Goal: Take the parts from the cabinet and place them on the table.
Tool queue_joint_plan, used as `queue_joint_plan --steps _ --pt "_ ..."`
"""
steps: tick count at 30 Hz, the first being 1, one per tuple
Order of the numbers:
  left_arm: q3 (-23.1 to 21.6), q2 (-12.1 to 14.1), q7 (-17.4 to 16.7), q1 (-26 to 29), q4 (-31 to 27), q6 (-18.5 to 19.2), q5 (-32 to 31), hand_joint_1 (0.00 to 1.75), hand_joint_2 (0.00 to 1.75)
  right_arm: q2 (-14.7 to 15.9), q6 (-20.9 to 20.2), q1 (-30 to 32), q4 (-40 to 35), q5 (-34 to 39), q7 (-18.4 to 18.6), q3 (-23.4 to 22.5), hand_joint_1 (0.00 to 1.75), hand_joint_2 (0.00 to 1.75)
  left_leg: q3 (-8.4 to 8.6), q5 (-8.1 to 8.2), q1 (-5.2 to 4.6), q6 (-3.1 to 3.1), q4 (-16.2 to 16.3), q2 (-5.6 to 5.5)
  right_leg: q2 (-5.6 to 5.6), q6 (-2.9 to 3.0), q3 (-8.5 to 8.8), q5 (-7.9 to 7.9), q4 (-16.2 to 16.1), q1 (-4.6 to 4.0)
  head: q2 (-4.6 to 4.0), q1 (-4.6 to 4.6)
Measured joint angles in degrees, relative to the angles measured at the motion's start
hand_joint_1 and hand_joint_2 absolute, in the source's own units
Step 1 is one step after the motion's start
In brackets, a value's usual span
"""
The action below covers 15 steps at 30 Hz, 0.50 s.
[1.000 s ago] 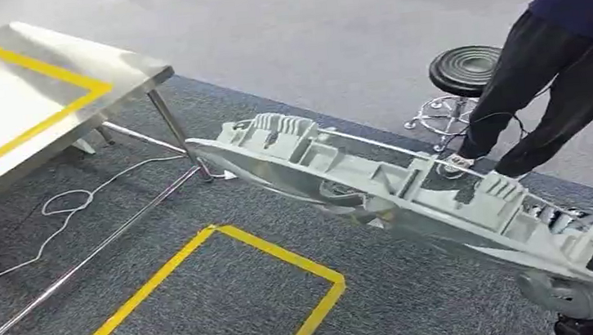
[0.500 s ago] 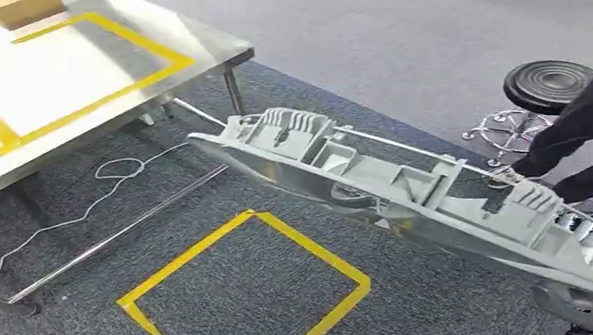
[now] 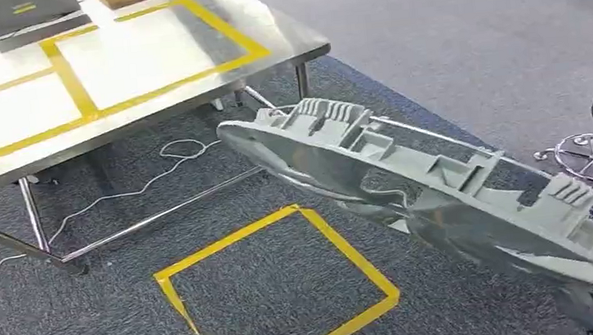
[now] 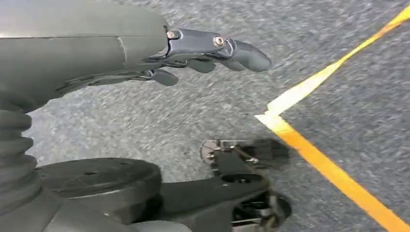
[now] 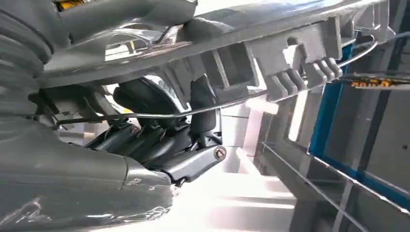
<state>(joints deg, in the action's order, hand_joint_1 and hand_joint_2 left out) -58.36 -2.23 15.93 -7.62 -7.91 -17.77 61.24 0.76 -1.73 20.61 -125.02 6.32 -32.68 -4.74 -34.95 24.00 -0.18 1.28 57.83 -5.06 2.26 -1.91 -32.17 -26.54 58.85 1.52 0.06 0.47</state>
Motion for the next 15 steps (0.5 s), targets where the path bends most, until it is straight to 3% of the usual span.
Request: queue_joint_plan --steps 1,2,4,5,6,8,9,10,14,15 --pt "-0.1 -0.1 0.0 -0.1 0.0 0.0 0.0 0.00 1.75 -0.2 0.0 0.1 -0.2 0.0 0.0 -0.1 1.75 1.75 -1.28 1.94 -0.10 0.26 2.7 2.49 -0.80 0.44 -0.02 -0.06 0.0 -0.10 0.00 -0.62" --pt "-0.2 -0.1 -0.1 -0.3 0.0 0.2 -0.1 0.00 1.75 -0.3 0.0 0.3 -0.3 0.0 0.1 -0.2 1.75 1.75 -3.25 4.24 -0.01 0.44 6.9 3.69 -1.60 0.53 -0.06 -0.09 0.0 -0.26 0.00 -0.55" --pt "-0.4 -0.2 -0.4 -0.3 0.0 0.3 -0.1 0.00 1.75 -0.3 0.0 0.4 -0.4 -0.4 0.4 -0.3 1.75 1.75 -7.40 7.89 0.07 0.53 16.0 4.44 -3.31 0.74 -0.07 -0.23 0.0 -0.46 0.00 -0.60" --pt "-0.5 -0.3 -0.5 -0.2 0.0 0.4 -0.1 0.00 1.75 -0.3 0.0 0.5 -0.4 -0.7 0.5 -0.3 1.75 1.75 -8.07 7.83 0.07 0.51 17.4 4.45 -4.05 0.80 -0.02 -0.27 0.0 -0.52 -0.02 -0.60" --pt "-0.6 -0.3 -0.5 0.0 0.0 0.4 -0.1 0.00 1.75 -0.3 0.0 0.6 -0.5 -0.9 0.6 -0.3 1.75 1.75 -7.29 6.24 0.06 0.37 16.1 4.47 -4.86 0.82 0.05 -0.31 0.0 -0.61 -0.02 -0.60" --pt "-0.8 -0.3 -0.6 0.0 0.0 0.4 -0.1 0.00 1.75 -0.3 -0.1 0.6 -0.7 -1.0 0.8 -0.4 1.75 1.75 -2.69 1.50 -0.06 -0.16 7.3 5.29 -6.22 0.78 0.37 -0.50 0.0 -0.79 0.00 -0.60" --pt "-0.9 -0.3 -0.6 -0.1 0.0 0.4 -0.1 0.00 1.75 -0.3 -0.1 0.6 -1.0 -1.0 1.0 -0.5 1.75 1.75 -0.20 -0.20 -0.41 -0.67 2.8 7.38 -6.75 0.63 0.60 -0.64 0.0 -0.86 -0.02 -0.60" --pt "-0.9 -0.3 -0.6 -0.3 0.0 0.4 -0.1 0.00 1.75 -0.3 -0.3 0.6 -1.3 -1.0 1.0 -0.5 1.75 1.75 1.08 0.52 -1.21 -0.93 0.2 10.31 -7.37 0.29 0.61 -0.92 0.2 -1.36 0.00 -0.57" --pt "-0.9 -0.4 -0.7 -0.3 0.0 0.4 -0.2 0.00 1.75 -0.3 -0.5 0.5 -1.5 -0.9 1.5 -0.7 1.75 1.75 0.59 0.22 -1.08 -2.31 -0.6 7.34 -10.19 -0.74 1.33 -1.21 -0.4 -1.55 0.00 -0.55" --pt "-0.9 -0.5 -0.7 -0.1 0.0 0.4 -0.2 0.00 1.75 -0.3 -0.5 0.5 -1.7 -1.0 1.5 -0.7 1.75 1.75 0.90 -0.06 -0.59 -2.64 -0.9 6.77 -7.96 -1.27 0.97 -1.72 0.1 -1.20 0.00 -0.53"
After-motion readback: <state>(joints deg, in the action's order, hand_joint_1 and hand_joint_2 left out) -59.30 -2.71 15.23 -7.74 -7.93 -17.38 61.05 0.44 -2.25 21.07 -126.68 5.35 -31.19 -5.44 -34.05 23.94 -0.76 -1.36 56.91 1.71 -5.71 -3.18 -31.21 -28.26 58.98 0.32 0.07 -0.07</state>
